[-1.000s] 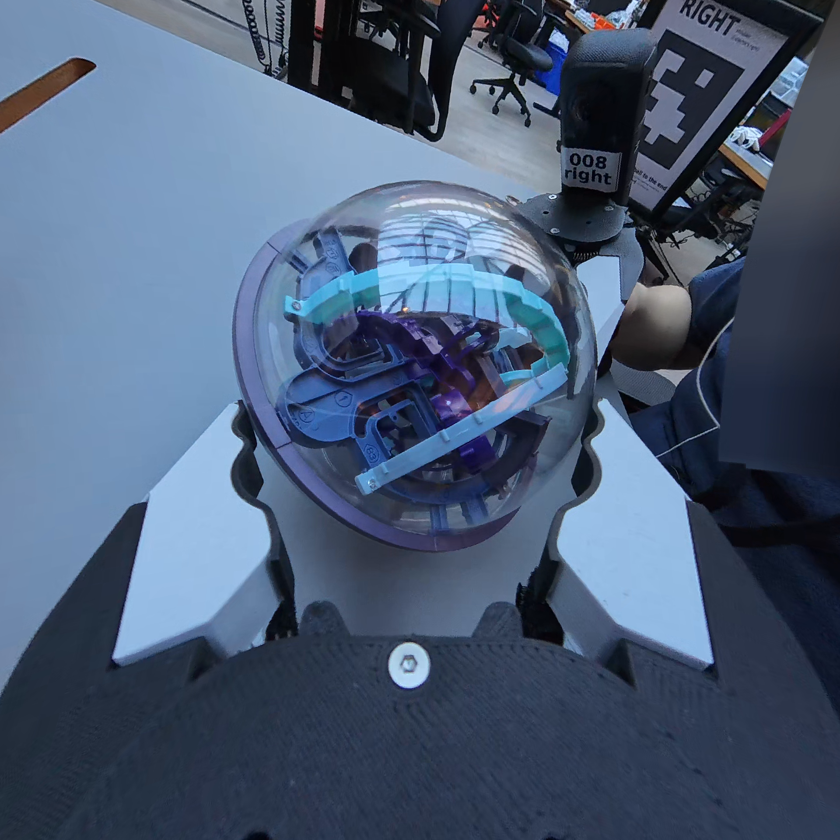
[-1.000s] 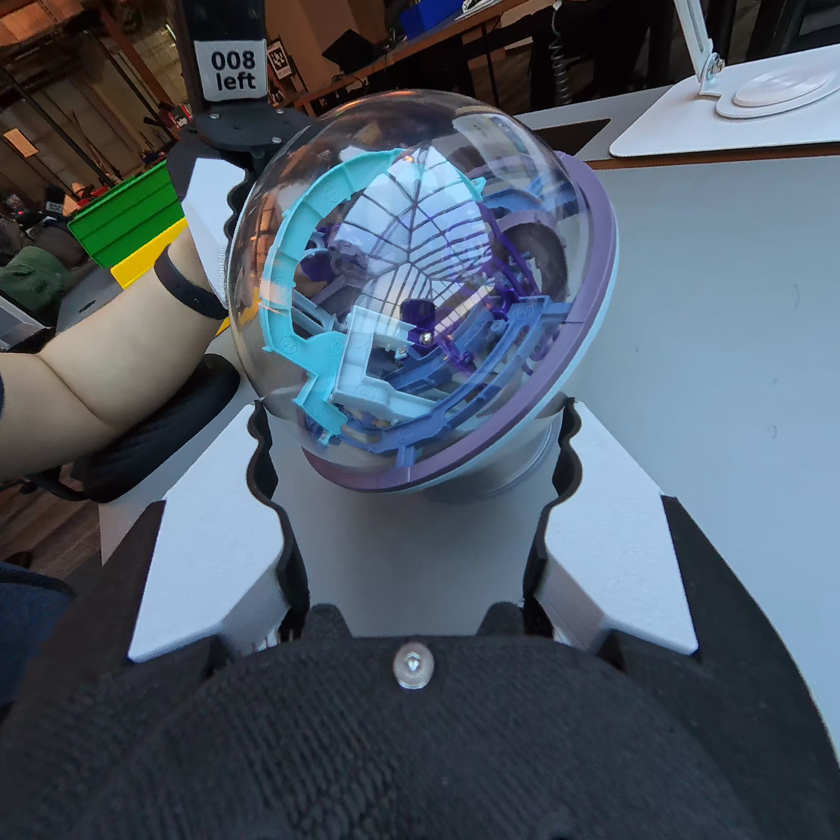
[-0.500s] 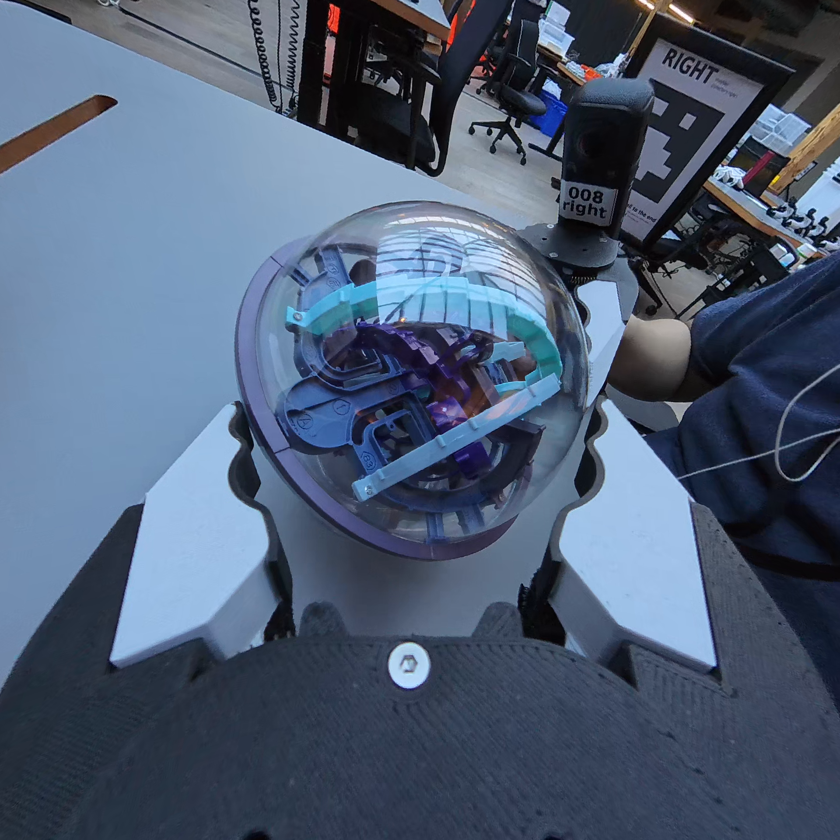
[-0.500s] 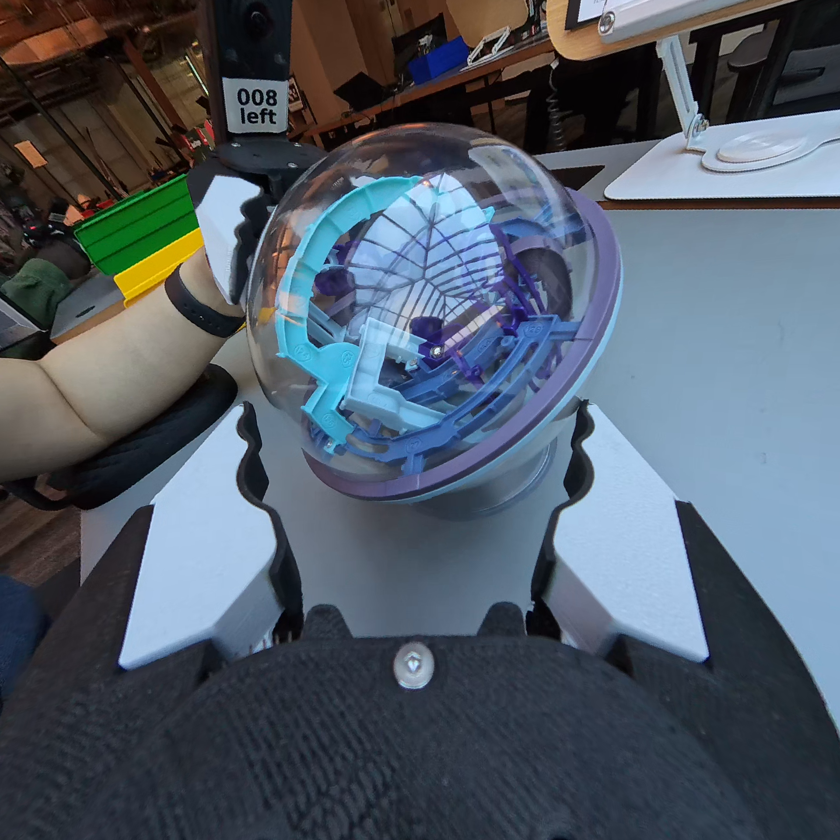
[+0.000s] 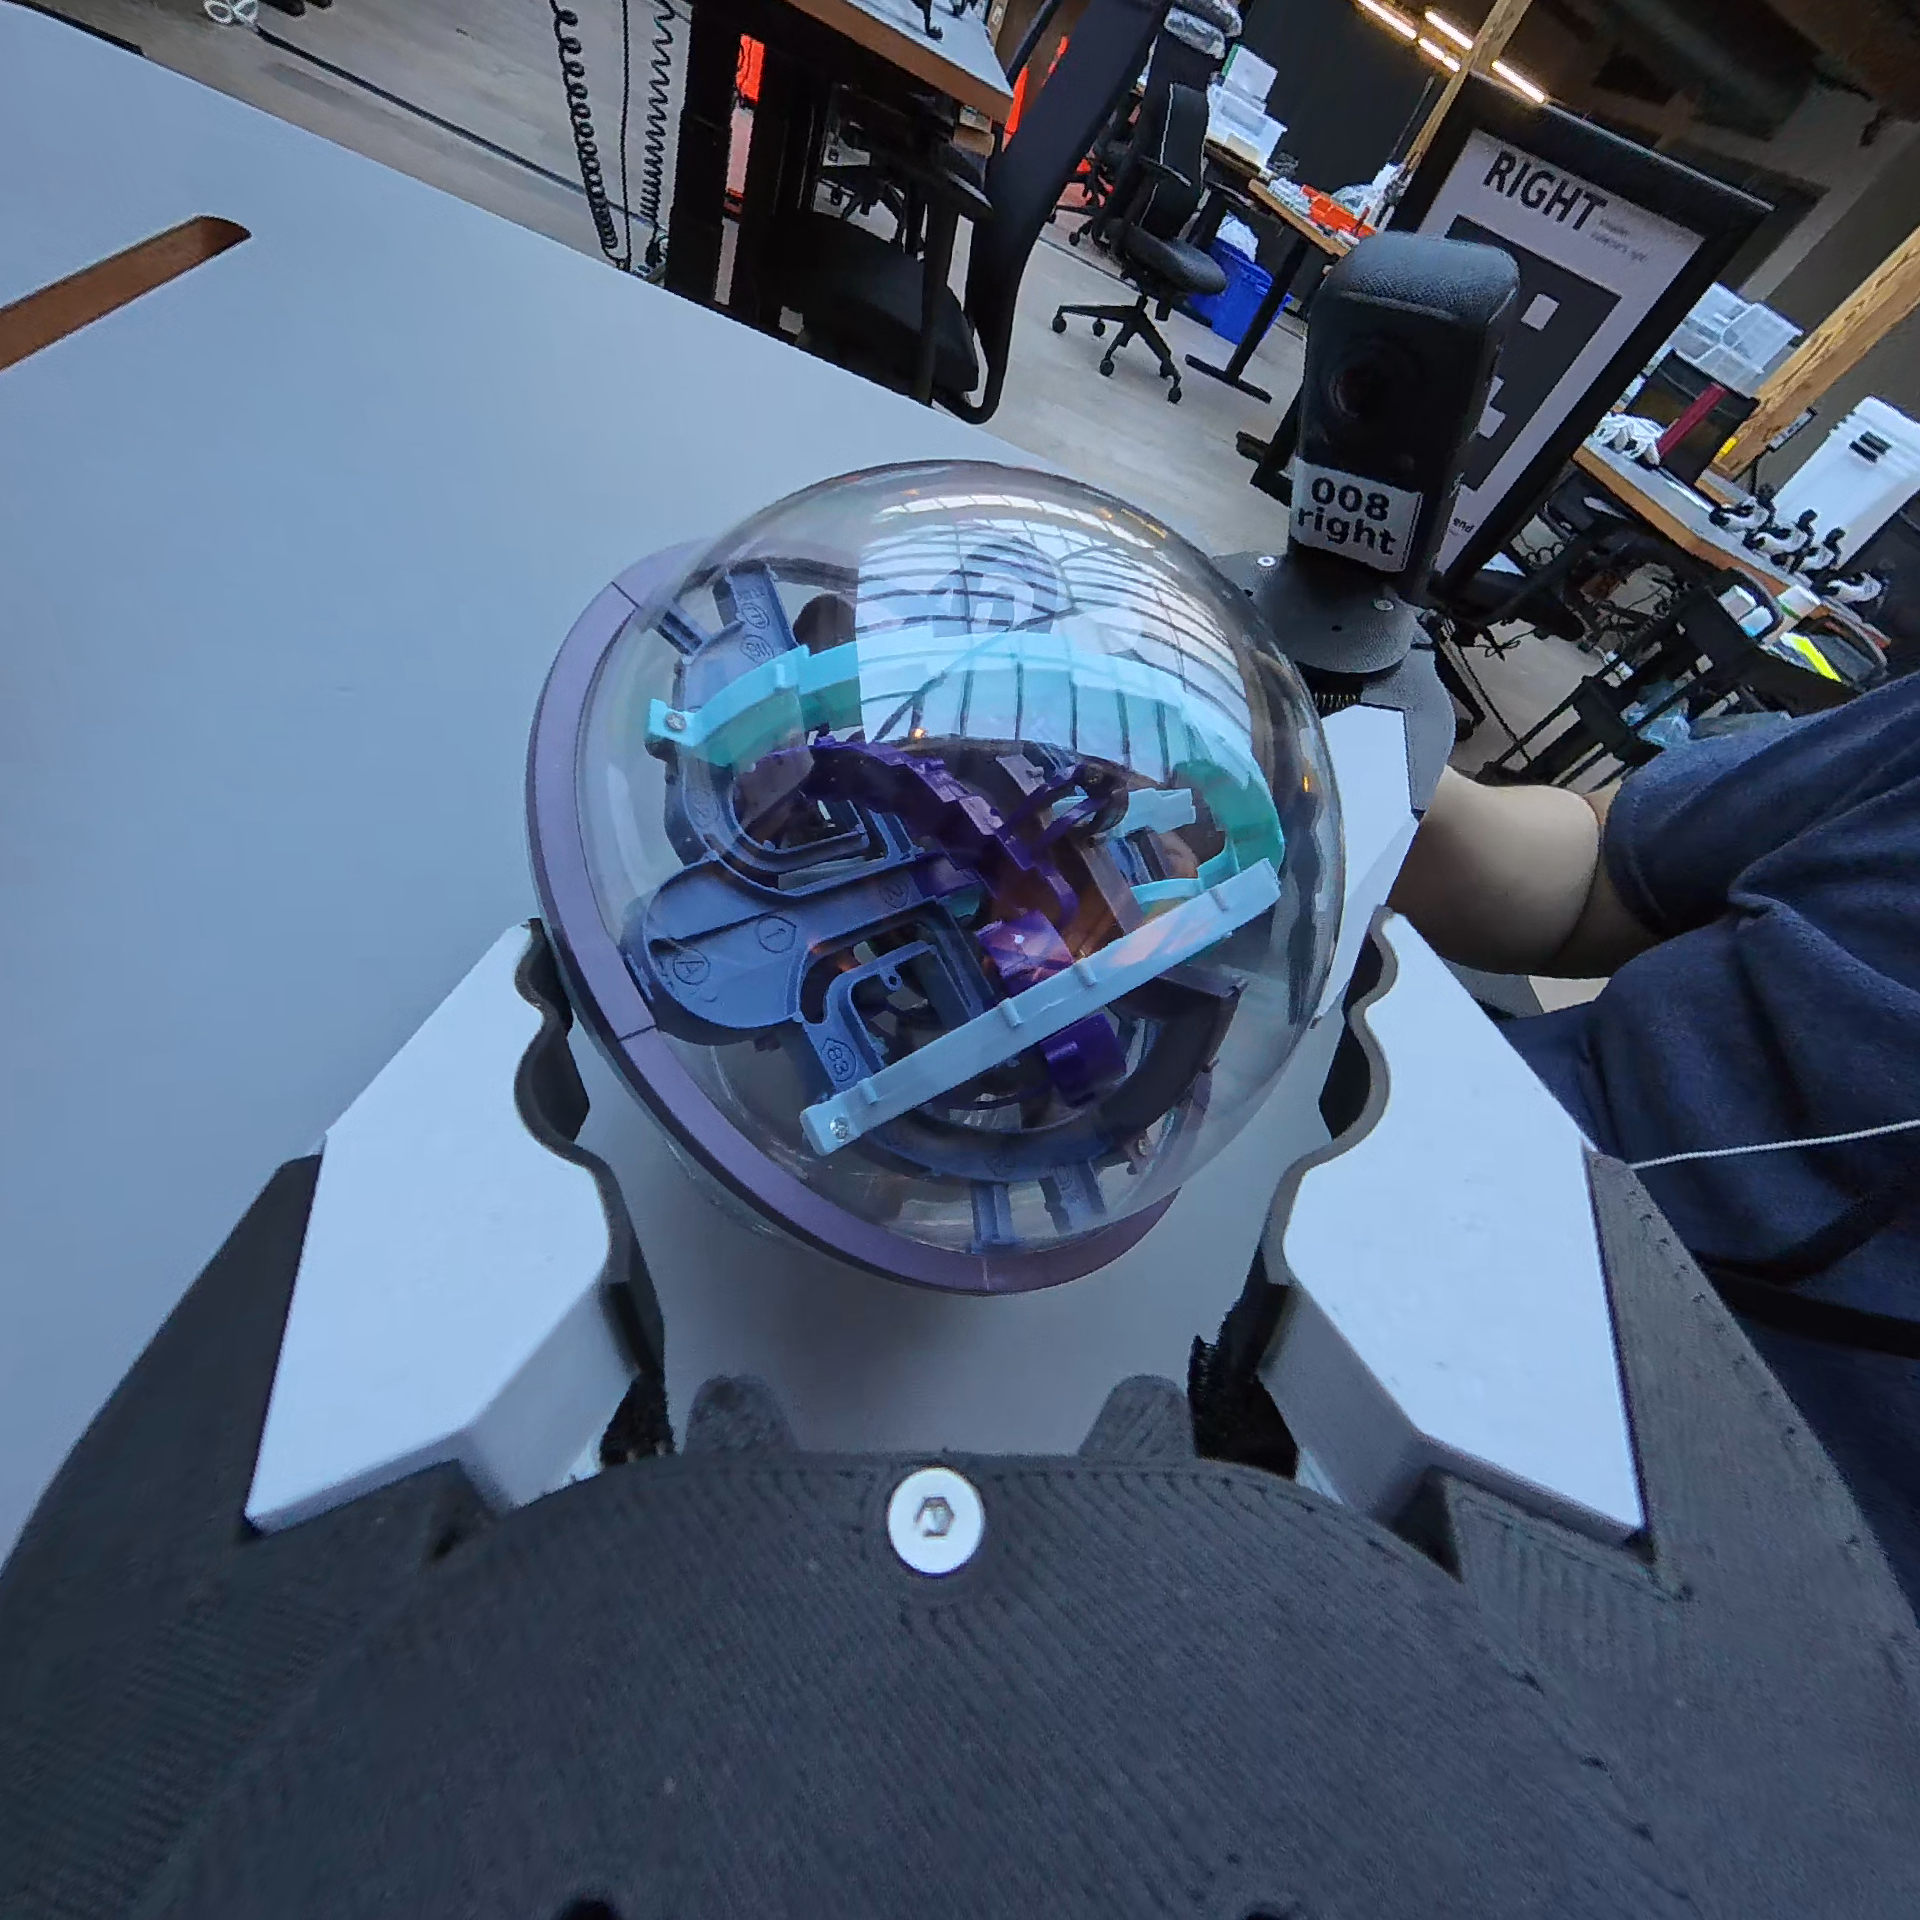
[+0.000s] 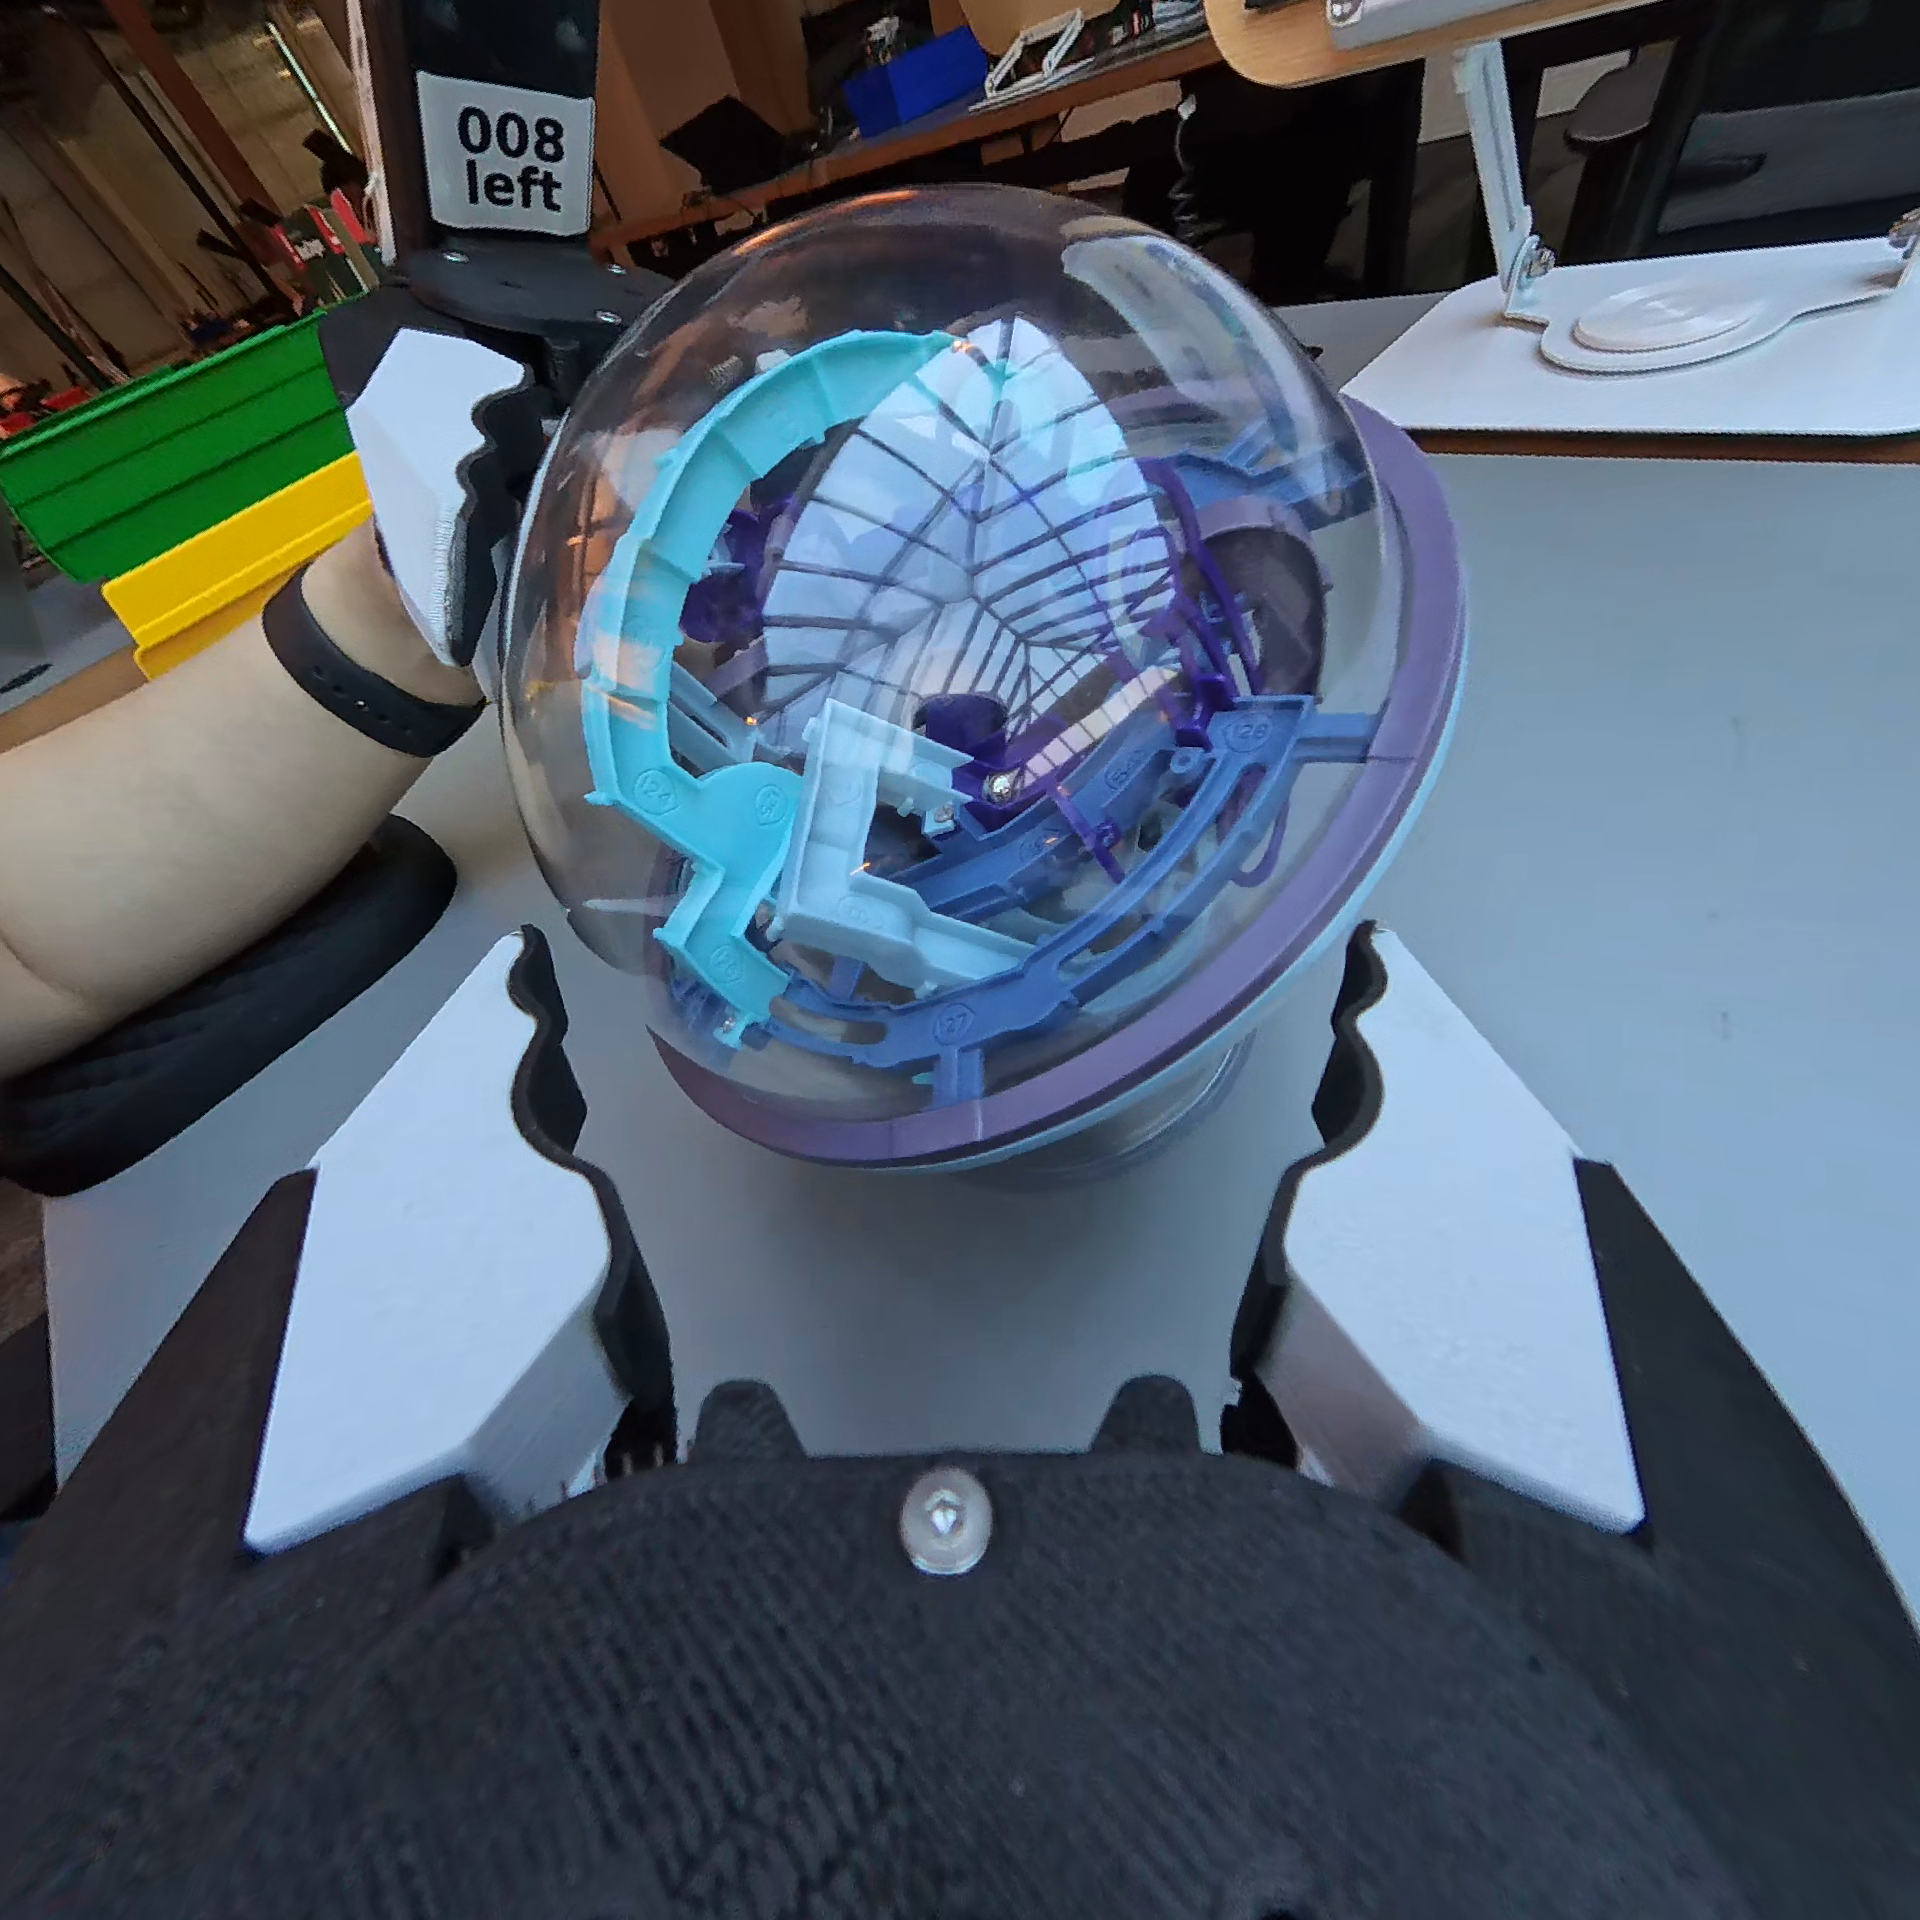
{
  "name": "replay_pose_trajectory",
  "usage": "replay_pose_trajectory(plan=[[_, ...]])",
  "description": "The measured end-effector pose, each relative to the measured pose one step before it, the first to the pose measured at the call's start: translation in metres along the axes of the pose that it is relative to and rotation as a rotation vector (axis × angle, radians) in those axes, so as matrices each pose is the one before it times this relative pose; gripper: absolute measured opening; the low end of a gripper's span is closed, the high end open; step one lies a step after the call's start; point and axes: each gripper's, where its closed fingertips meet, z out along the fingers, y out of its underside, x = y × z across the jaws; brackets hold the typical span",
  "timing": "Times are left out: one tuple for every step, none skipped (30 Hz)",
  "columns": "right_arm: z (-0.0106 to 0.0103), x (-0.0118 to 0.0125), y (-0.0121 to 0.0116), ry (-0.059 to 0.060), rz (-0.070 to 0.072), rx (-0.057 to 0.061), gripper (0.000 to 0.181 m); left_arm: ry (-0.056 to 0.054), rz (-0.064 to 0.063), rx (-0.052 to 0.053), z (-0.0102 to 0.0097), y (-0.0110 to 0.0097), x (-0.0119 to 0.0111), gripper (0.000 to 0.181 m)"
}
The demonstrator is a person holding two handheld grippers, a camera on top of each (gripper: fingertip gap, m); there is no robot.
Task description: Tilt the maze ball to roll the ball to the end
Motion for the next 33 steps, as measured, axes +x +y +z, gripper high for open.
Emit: replay_pose_trajectory(plan=[[-0.00046, 0.00027, -0.00015, 0.0033, 0.0042, 0.0022, 0.145, -0.0036, 0.0027, 0.0023, -0.00022, -0.00057, -0.00021, 0.144], [-0.00052, 0.00019, -0.00060, 0.0015, 0.0045, 0.0047, 0.144, -0.0069, 0.0048, -0.0007, -0.00005, 0.00003, -0.00063, 0.143], [-0.00074, 0.00010, -0.00108, 0.0001, 0.0034, 0.0073, 0.142, -0.0111, 0.0083, -0.0053, 0.00010, 0.00079, -0.00128, 0.142], [-0.00075, -0.00046, -0.00130, -0.0033, 0.0017, 0.0078, 0.139, -0.0075, 0.0080, -0.0076, 0.00040, 0.00121, -0.00064, 0.143], [-0.00059, -0.00011, -0.00107, -0.0017, 0.0021, 0.0059, 0.138, -0.0011, 0.0047, -0.0071, 0.00048, 0.00095, 0.00065, 0.143], [-0.00047, 0.00050, -0.00064, 0.0011, -0.0013, 0.0039, 0.136, -0.0021, 0.0055, -0.0062, 0.00036, 0.00088, 0.00047, 0.142], [-0.00035, 0.00029, -0.00040, -0.0008, -0.0057, 0.0032, 0.135, -0.0038, 0.0057, -0.0052, 0.00018, 0.00065, 0.00005, 0.143], [-0.00033, 0.00024, -0.00021, -0.0017, -0.0056, 0.0022, 0.135, -0.0027, 0.0022, -0.0038, 0.00000, 0.00035, -0.00010, 0.143], [-0.00009, 0.00007, 0.00018, -0.0021, -0.0024, 0.0000, 0.135, -0.0015, 0.0003, -0.0014, 0.00000, 0.00015, 0.00009, 0.143], [-0.00003, 0.00013, -0.00018, -0.0015, 0.0001, 0.0007, 0.135, -0.0011, 0.0004, -0.0007, 0.00007, 0.00011, 0.00000, 0.143], [0.00008, 0.00007, 0.00004, -0.0015, -0.0006, -0.0002, 0.135, -0.0008, 0.0009, -0.0007, 0.00000, 0.00021, -0.00011, 0.143], [-0.00001, 0.00016, 0.00002, -0.0018, -0.0012, -0.0010, 0.135, -0.0007, 0.0011, -0.0009, -0.00013, 0.00022, 0.00003, 0.143], [0.00009, 0.00007, -0.00007, -0.0022, -0.0009, -0.0012, 0.135, -0.0007, 0.0011, -0.0013, -0.00005, 0.00030, -0.00011, 0.143], [0.00000, 0.00011, -0.00005, -0.0017, -0.0011, -0.0020, 0.135, -0.0007, 0.0011, -0.0014, -0.00016, 0.00029, 0.00001, 0.143], [0.00000, 0.00011, 0.00001, -0.0012, -0.0019, -0.0022, 0.135, -0.0009, 0.0007, -0.0011, -0.00007, 0.00019, -0.00008, 0.143], [-0.00002, 0.00016, -0.00006, -0.0003, -0.0030, -0.0021, 0.135, -0.0011, 0.0005, -0.0013, -0.00004, 0.00030, -0.00012, 0.143], [0.00005, 0.00011, -0.00014, 0.0004, -0.0058, -0.0025, 0.134, -0.0012, 0.0012, -0.0018, 0.00001, 0.00029, 0.00003, 0.143], [-0.00009, 0.00016, -0.00013, 0.0008, -0.0068, -0.0031, 0.134, -0.0013, 0.0018, -0.0020, 0.00003, 0.00041, -0.00005, 0.143], [-0.00007, 0.00026, -0.00008, 0.0010, -0.0069, -0.0037, 0.134, -0.0014, 0.0015, -0.0023, -0.00001, 0.00043, -0.00015, 0.143], [-0.00015, 0.00017, -0.00016, 0.0009, -0.0070, -0.0036, 0.134, -0.0012, 0.0008, -0.0030, 0.00001, 0.00042, 0.00005, 0.143], [0.00004, 0.00008, -0.00012, 0.0012, -0.0069, -0.0033, 0.134, -0.0009, 0.0007, -0.0033, -0.00009, 0.00053, -0.00011, 0.143], [-0.00005, 0.00009, -0.00019, 0.0015, -0.0064, -0.0025, 0.135, -0.0007, 0.0011, -0.0028, -0.00008, 0.00040, 0.00002, 0.143], [0.00001, -0.00004, -0.00002, 0.0011, -0.0045, -0.0024, 0.135, -0.0004, 0.0011, -0.0020, -0.00008, 0.00042, 0.00002, 0.143], [0.00004, -0.00003, 0.00003, 0.0004, -0.0024, -0.0016, 0.135, -0.0004, 0.0007, -0.0013, -0.00008, 0.00021, -0.00001, 0.143], [-0.00011, -0.00002, 0.00007, -0.0002, -0.0004, -0.0011, 0.135, -0.0005, 0.0005, -0.0004, 0.00004, -0.00004, 0.00002, 0.143], [-0.00004, 0.00009, 0.00004, -0.0006, -0.0004, -0.0005, 0.135, -0.0006, 0.0004, -0.0002, 0.00002, 0.00007, 0.00007, 0.143], [-0.00009, -0.00002, 0.00005, -0.0006, 0.0001, -0.0003, 0.135, -0.0009, 0.0010, -0.0010, 0.00001, 0.00007, 0.00002, 0.143], [0.00002, -0.00005, -0.00006, -0.0002, -0.0010, -0.0003, 0.135, -0.0013, 0.0022, -0.0026, 0.00002, 0.00030, 0.00007, 0.143], [-0.00002, -0.00015, -0.00003, 0.0001, -0.0020, 0.0000, 0.135, -0.0016, 0.0030, -0.0036, -0.00004, 0.00047, 0.00007, 0.143], [-0.00003, 0.00006, -0.00014, 0.0006, -0.0029, 0.0008, 0.135, -0.0016, 0.0025, -0.0036, -0.00002, 0.00053, -0.00002, 0.143], [-0.00006, 0.00006, -0.00009, 0.0007, -0.0027, 0.0004, 0.135, -0.0014, 0.0019, -0.0025, 0.00006, 0.00038, 0.00004, 0.143], [-0.00006, 0.00000, -0.00003, 0.0001, -0.0002, -0.0005, 0.135, -0.0009, 0.0012, -0.0007, 0.00007, 0.00010, -0.00003, 0.143], [-0.00006, -0.00008, 0.00003, -0.0002, -0.0003, 0.0000, 0.135, -0.0003, 0.0002, 0.0005, 0.00005, -0.00004, 0.00004, 0.143]])
